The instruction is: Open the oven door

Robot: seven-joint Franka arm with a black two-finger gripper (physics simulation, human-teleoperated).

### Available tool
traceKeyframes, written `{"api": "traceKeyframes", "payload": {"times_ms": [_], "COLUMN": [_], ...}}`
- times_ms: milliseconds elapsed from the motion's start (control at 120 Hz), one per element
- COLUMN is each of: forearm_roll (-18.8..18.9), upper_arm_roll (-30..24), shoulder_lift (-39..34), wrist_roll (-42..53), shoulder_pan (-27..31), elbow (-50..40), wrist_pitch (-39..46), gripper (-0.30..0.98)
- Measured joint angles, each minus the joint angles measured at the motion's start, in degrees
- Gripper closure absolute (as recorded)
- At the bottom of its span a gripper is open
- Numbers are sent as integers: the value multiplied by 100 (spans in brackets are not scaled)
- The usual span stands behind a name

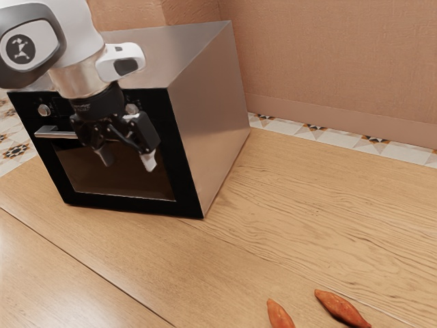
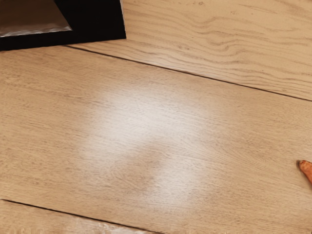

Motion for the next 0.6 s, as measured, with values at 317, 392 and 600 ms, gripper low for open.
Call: {"api": "traceKeyframes", "payload": {"times_ms": [317, 392, 600], "forearm_roll": [185, -307, -930], "upper_arm_roll": [529, 476, 404], "shoulder_lift": [-1887, -2075, -2178], "wrist_roll": [-1601, -1999, -3217], "shoulder_pan": [1679, 2063, 2653], "elbow": [-1454, -1998, -2672], "wrist_pitch": [705, 1561, 3311], "gripper": [0, 0, 0]}}
